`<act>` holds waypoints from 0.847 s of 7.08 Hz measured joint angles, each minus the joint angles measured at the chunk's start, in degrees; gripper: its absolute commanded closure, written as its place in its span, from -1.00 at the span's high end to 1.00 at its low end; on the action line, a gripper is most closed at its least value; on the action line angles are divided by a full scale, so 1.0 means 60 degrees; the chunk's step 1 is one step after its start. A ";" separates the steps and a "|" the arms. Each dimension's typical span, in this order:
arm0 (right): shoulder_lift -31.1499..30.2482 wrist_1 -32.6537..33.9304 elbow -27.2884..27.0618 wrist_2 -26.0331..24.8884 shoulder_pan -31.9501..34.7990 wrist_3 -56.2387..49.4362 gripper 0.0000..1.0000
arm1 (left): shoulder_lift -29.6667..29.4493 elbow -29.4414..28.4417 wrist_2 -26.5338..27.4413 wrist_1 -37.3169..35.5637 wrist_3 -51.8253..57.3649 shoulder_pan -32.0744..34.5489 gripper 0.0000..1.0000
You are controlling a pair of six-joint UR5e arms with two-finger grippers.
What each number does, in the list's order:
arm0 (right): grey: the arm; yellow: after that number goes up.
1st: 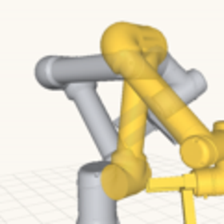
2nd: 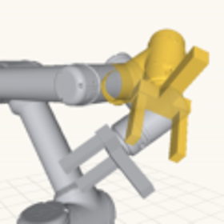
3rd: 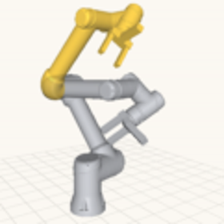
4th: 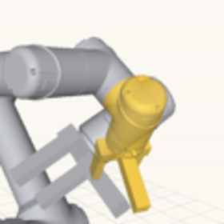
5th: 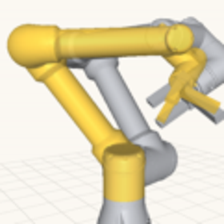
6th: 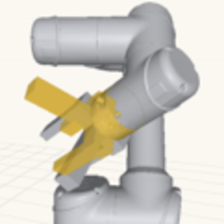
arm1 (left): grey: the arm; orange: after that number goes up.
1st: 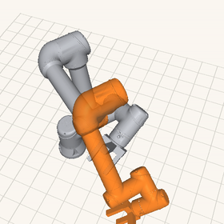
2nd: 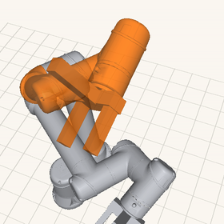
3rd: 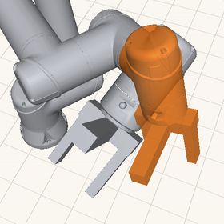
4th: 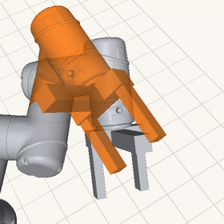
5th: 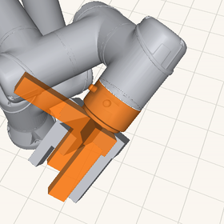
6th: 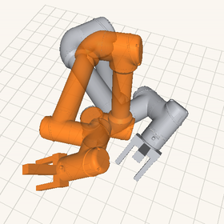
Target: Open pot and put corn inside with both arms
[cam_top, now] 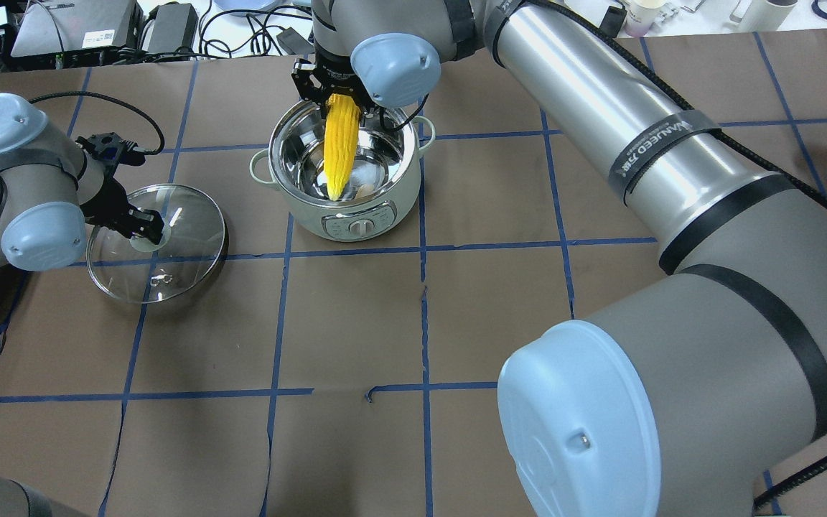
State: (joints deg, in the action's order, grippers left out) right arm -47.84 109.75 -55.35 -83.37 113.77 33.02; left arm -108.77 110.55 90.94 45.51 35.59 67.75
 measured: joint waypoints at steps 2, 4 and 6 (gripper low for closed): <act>-0.0086 0.0462 -0.0239 0.0005 0.0018 -0.0375 1.00 | -0.0003 -0.0032 0.0067 -0.0006 0.0107 -0.0010 1.00; -0.0404 0.0275 -0.0331 -0.0007 -0.0028 -0.0586 1.00 | 0.0013 -0.0352 0.0073 0.0334 0.0101 0.0024 1.00; -0.1211 -0.0901 -0.0653 -0.0136 -0.0563 -0.1643 1.00 | 0.0173 -0.1646 0.0038 0.2443 0.0020 0.0241 1.00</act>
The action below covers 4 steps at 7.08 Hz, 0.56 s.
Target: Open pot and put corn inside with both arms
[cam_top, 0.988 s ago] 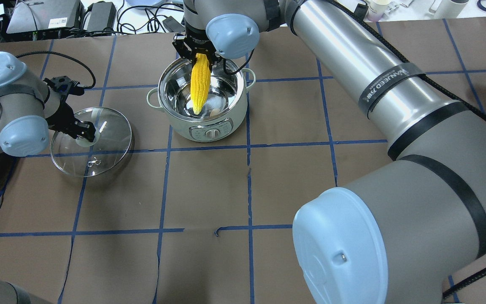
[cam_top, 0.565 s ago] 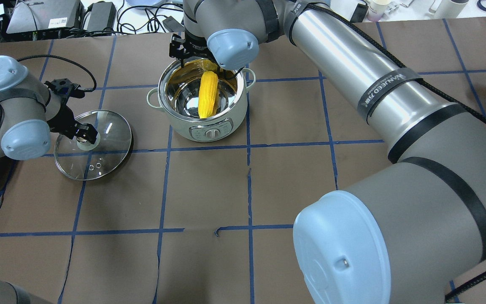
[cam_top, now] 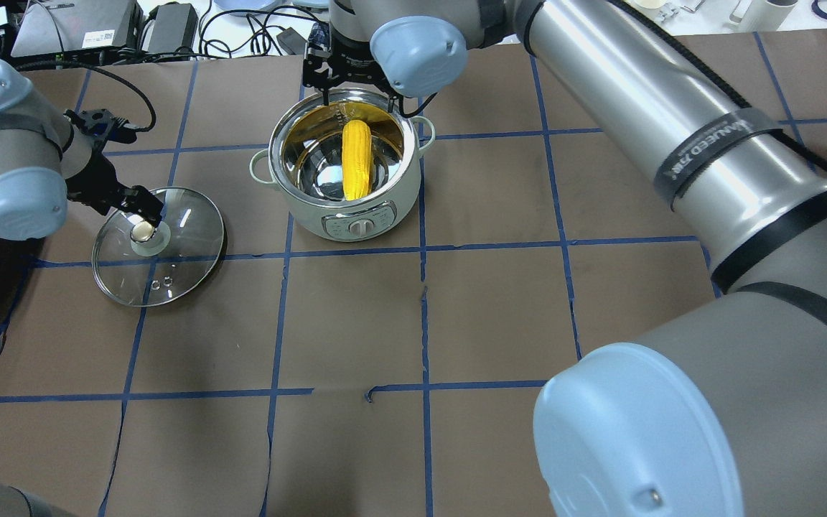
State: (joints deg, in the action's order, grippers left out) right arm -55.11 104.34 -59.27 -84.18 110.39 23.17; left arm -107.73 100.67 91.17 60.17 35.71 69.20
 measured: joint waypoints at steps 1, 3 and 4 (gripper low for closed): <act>-0.0704 -0.0535 -0.0566 0.0006 -0.0609 -0.0615 1.00 | 0.0137 -0.1010 -0.0013 0.1640 -0.0111 0.0240 1.00; -0.2589 -0.0903 -0.2620 -0.0019 -0.1786 -0.2003 1.00 | 0.0487 -0.2680 0.0020 0.4007 -0.1099 0.1219 1.00; -0.3662 -0.0937 -0.3854 -0.0061 -0.2108 -0.2531 1.00 | 0.0759 -0.3038 0.0058 0.4557 -0.2085 0.1806 1.00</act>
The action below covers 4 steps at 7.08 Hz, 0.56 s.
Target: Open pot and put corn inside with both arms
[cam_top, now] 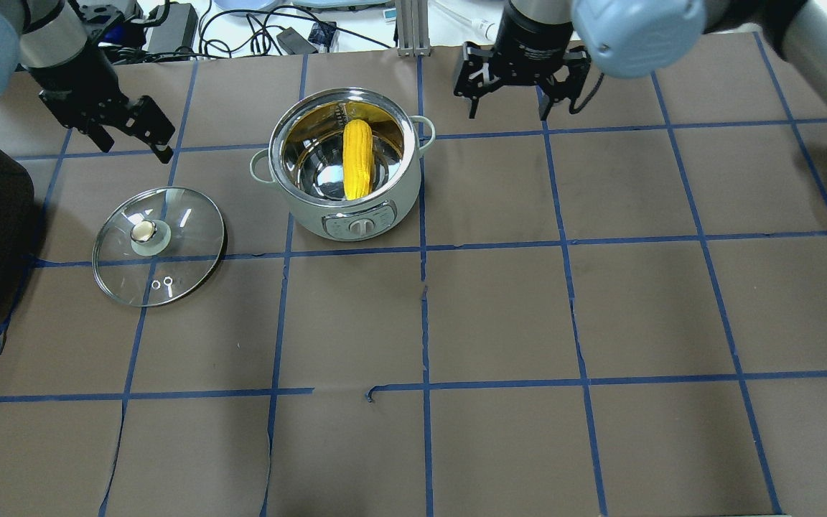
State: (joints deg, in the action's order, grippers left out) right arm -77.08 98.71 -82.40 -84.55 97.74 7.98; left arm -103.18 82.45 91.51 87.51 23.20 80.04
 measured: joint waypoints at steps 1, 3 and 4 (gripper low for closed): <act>-0.0909 -0.0004 -0.1092 -0.0122 -0.0138 -0.0268 1.00 | 0.0325 -0.0135 0.0012 0.0278 -0.1149 0.0543 1.00; -0.1838 0.0129 -0.2345 -0.0444 -0.0193 -0.0467 1.00 | 0.1028 -0.0161 -0.0040 0.0543 -0.2947 0.1481 1.00; -0.1990 0.0193 -0.2427 -0.0493 -0.0205 -0.0494 1.00 | 0.1340 -0.0159 -0.0180 0.0591 -0.3308 0.1775 1.00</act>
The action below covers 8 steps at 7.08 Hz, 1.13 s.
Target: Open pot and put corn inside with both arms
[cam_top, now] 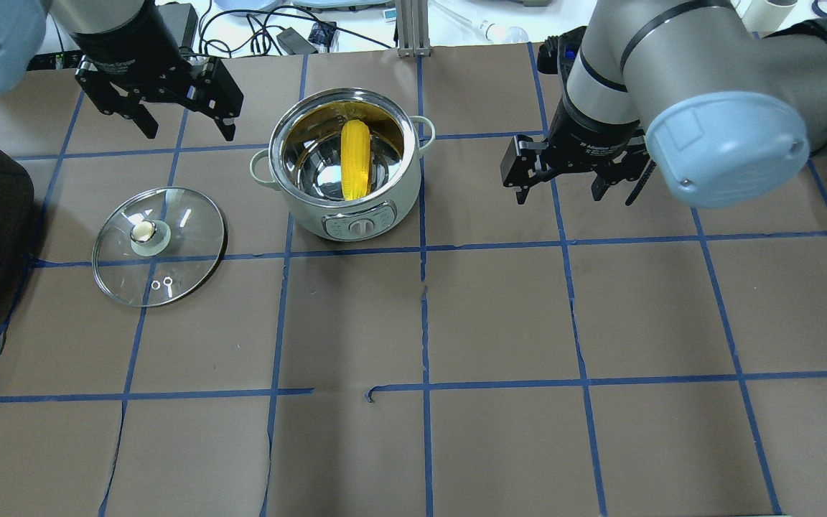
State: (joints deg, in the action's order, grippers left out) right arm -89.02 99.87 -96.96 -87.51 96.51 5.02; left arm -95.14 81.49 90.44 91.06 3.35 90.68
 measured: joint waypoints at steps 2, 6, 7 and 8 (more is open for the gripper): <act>-0.0142 0.0032 0.0324 -0.0095 -0.0084 -0.0251 1.00 | 0.0471 0.0142 -0.0054 -0.0041 -0.0211 0.0262 1.00; -0.0188 -0.0364 0.0946 -0.0435 -0.0419 -0.0853 1.00 | 0.0872 0.0507 0.0011 -0.0132 -0.0164 0.0259 1.00; -0.0177 -0.0702 0.1190 -0.0450 -0.0470 -0.0890 1.00 | 0.0880 0.0534 0.0018 -0.0171 -0.0176 0.0261 1.00; -0.0149 -0.1008 0.1444 -0.0439 -0.0613 -0.0948 1.00 | 0.0884 0.0555 0.0029 -0.0184 -0.0171 0.0253 1.00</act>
State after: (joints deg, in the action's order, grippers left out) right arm -89.92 93.82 -88.30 -90.14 92.83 -0.67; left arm -89.84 84.82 90.61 89.95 2.32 92.20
